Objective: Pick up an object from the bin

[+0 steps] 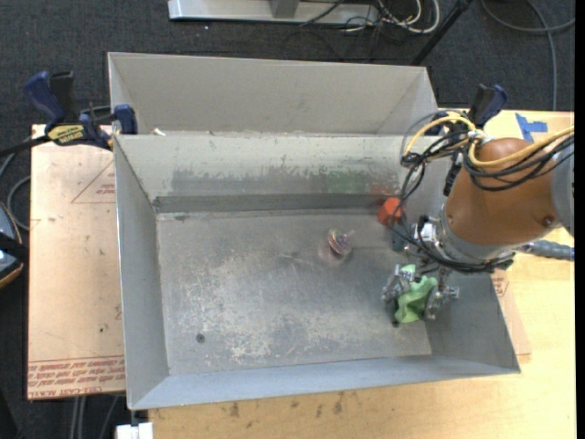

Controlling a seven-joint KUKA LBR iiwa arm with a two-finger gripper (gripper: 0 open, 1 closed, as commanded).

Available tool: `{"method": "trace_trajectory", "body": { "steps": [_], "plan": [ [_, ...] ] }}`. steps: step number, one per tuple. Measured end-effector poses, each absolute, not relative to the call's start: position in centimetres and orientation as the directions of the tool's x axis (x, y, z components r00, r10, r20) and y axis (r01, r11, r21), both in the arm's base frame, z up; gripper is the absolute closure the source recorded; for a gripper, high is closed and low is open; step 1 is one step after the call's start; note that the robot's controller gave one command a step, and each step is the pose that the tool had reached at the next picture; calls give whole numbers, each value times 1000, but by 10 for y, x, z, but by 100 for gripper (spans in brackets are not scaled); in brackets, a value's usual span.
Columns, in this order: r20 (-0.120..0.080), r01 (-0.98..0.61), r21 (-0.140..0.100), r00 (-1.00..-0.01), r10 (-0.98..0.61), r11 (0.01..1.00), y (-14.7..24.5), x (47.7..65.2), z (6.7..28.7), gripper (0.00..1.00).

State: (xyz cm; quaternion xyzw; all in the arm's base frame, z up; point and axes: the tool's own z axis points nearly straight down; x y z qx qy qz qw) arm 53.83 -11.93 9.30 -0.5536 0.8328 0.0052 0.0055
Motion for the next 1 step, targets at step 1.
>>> {"method": "trace_trajectory", "body": {
  "steps": [1],
  "plan": [
    [-5, -922, -2, -386, -922, 386, -117, 539, 109, 100]
  ]
}}
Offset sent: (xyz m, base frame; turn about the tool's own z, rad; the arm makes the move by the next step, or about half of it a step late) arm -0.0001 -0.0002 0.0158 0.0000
